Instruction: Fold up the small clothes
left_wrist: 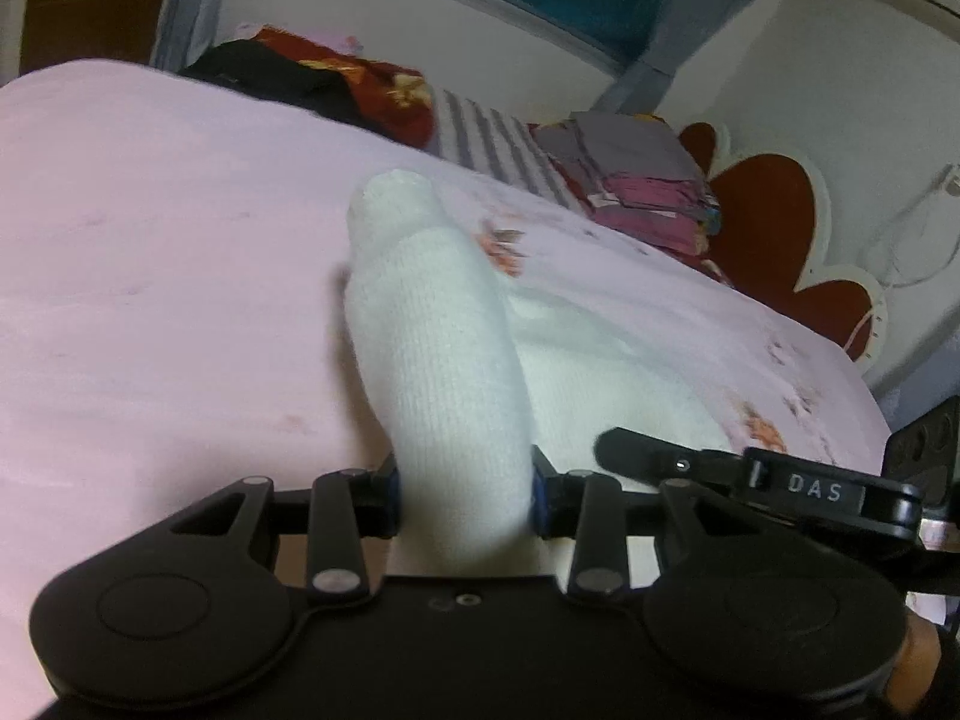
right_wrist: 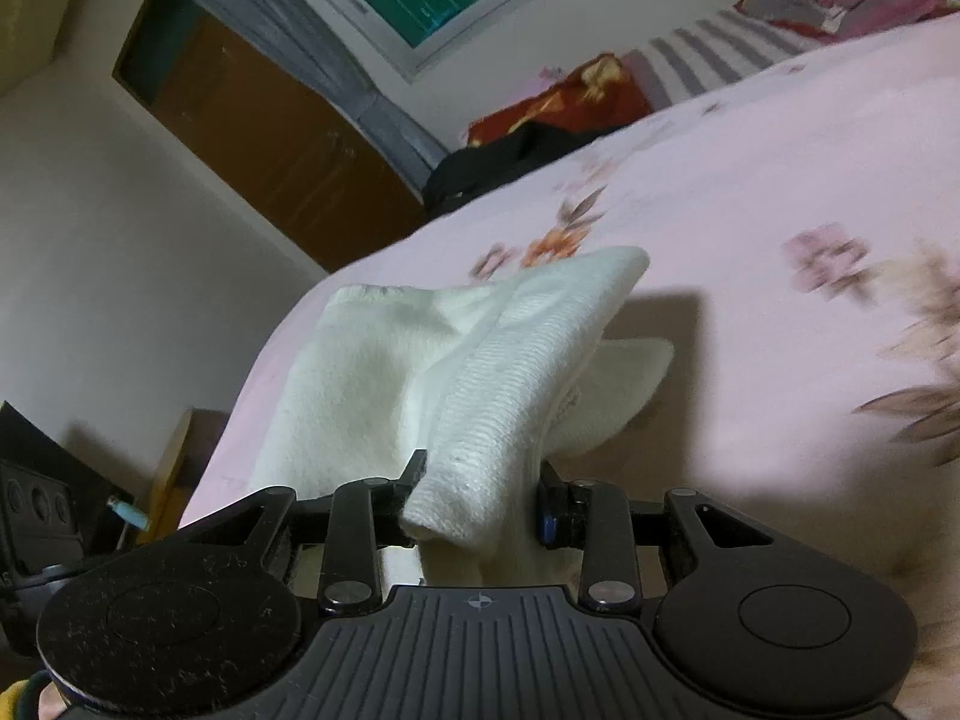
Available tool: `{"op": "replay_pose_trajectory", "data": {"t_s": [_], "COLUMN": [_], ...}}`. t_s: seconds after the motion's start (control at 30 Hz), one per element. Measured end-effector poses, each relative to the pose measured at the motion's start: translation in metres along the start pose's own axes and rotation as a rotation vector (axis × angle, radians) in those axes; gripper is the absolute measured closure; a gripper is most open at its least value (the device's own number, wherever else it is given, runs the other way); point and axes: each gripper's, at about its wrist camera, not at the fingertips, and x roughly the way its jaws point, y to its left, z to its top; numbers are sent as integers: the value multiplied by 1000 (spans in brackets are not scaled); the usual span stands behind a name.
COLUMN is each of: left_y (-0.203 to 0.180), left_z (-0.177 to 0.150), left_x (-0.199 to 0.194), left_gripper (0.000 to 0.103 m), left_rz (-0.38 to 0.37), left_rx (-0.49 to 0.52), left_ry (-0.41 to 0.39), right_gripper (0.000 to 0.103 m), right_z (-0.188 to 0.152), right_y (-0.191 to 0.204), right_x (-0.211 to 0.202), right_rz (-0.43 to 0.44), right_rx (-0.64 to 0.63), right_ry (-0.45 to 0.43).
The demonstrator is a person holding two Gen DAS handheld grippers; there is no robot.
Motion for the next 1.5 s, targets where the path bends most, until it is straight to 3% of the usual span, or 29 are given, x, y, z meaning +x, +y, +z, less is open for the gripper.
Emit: {"op": "replay_pose_trajectory", "data": {"t_s": [0.13,0.33,0.53,0.6,0.73,0.83,0.97,1.1,1.17,1.3,1.5], "left_y": [29,40,47,56,54,44,30,16,10,3,13], "left_z": [-3,-11,-13,-19,-19,-15,-16,-11,-5,12,17], "left_x": [8,21,20,15,15,13,-11,-33,-33,-10,27], "left_gripper": [66,55,43,42,40,40,46,52,54,58,58], "left_rz": [21,18,27,23,40,76,122,101,77,58,118], "left_rx": [-12,-20,-14,-15,-1,-12,39,109,137,160,167], "left_ry": [9,18,19,21,18,13,-70,-166,-187,-166,-130], "right_gripper": [70,68,61,55,55,55,55,57,65,68,68], "right_z": [-6,-15,-18,-22,-33,-34,-31,-25,-21,-14,-8], "right_y": [6,-8,-15,-16,-8,3,29,50,57,59,55], "right_x": [32,59,42,39,32,34,17,9,13,33,58], "right_rz": [-8,-38,-70,-95,-152,-205,-258,-303,-311,-311,-335], "right_rx": [-6,27,57,57,15,-59,-161,-280,-312,-319,-304], "right_ry": [30,54,26,14,-4,-5,-70,-134,-144,-132,-102]}}
